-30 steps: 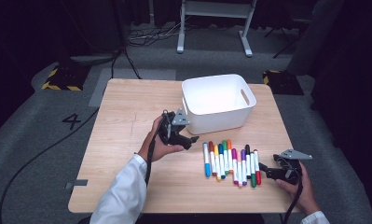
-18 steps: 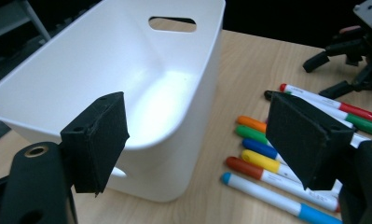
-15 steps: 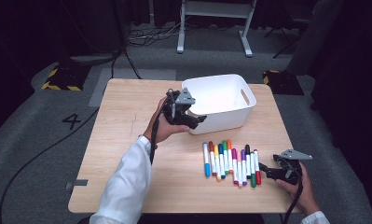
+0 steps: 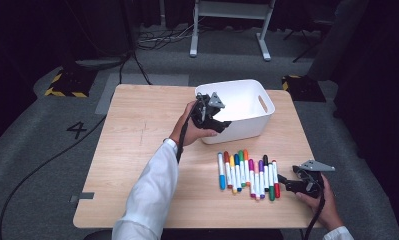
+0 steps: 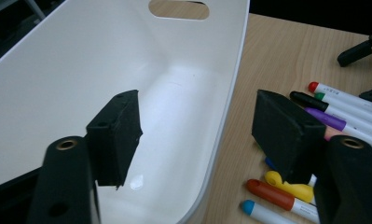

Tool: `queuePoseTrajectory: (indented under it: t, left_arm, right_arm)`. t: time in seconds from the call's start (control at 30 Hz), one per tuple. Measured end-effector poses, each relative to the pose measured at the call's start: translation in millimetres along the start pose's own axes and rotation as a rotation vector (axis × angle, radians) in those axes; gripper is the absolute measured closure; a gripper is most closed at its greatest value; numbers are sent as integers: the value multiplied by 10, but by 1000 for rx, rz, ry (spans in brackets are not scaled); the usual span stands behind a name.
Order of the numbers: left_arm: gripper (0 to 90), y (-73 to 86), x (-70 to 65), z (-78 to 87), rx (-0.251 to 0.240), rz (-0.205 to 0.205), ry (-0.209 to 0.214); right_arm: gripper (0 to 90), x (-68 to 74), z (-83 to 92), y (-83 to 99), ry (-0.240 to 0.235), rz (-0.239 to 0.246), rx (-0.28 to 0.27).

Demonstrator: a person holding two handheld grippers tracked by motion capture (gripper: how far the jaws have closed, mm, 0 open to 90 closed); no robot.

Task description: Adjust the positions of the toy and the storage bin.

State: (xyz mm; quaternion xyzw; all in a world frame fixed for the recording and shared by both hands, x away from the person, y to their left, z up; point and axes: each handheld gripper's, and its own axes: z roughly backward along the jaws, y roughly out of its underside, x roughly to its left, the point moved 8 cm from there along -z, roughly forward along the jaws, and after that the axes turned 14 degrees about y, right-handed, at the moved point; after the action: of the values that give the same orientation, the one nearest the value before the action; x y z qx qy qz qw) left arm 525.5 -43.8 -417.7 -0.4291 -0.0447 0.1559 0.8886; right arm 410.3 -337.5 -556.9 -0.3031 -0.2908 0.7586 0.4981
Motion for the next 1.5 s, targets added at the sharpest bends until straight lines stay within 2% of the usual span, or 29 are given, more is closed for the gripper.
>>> queuePoseTrajectory:
  t: [0.03, 0.07, 0.17, 0.2, 0.23, 0.27, 0.33, 0.37, 0.43, 0.47, 0.53, 0.8, 0.9, 1.1, 1.17, 1.2, 1.5]
  left_arm:
    - [421, 0, 0, 0, 0, 0, 0]
    - [421, 5, 1, -36, 11, -3, 1]
    - [539, 40, -5, -128, 59, -14, 10]
    - [541, 40, -5, -128, 59, -14, 10]
    - [580, 66, -2, -164, 92, -27, 8]
    - [609, 66, -2, -164, 92, -27, 8]
    - [660, 85, -22, -200, 104, -37, 46]
    - [715, 95, -31, -209, 109, -44, 65]
    - [729, 110, -31, -221, 121, -43, 67]
    - [780, 135, -35, -237, 137, -53, 81]
    - [804, 139, -52, -226, 121, -55, 106]
    - [823, 165, -134, -194, 102, -84, 152]
    - [824, 193, -232, -167, 92, -104, 189]
    - [825, 245, -386, -117, 89, -138, 230]
    - [825, 256, -413, -106, 89, -144, 231]
    - [826, 278, -469, -85, 86, -159, 237]
    - [824, 344, -629, -20, 74, -182, 247]
  right_arm:
    - [226, 0, 0, 0, 0, 0, 0]
    - [228, 0, 0, 0, 0, 0, 0]
    - [229, 1, 1, 0, -1, 1, -1]
    - [229, 1, 1, 0, -1, 1, -1]
    - [230, 1, 1, 0, -1, 1, -1]
    - [230, 1, 1, 0, -1, 1, -1]
    - [230, 1, 1, 0, -1, 1, -1]
    - [230, 1, 1, 0, -1, 1, -1]
    - [229, 1, 1, 0, -1, 1, -1]
    - [230, 1, 1, 0, -1, 1, -1]
    - [230, 1, 1, 0, -1, 1, -1]
    - [230, 1, 1, 0, -1, 1, -1]
    - [232, 17, 3, -3, -4, 5, -3]
    - [231, 98, 21, -20, 5, 51, -26]
    - [231, 103, 21, -21, 6, 48, -28]
    - [234, 115, 25, -14, 0, 31, -18]
    - [233, 223, 54, -16, -11, 48, -16]
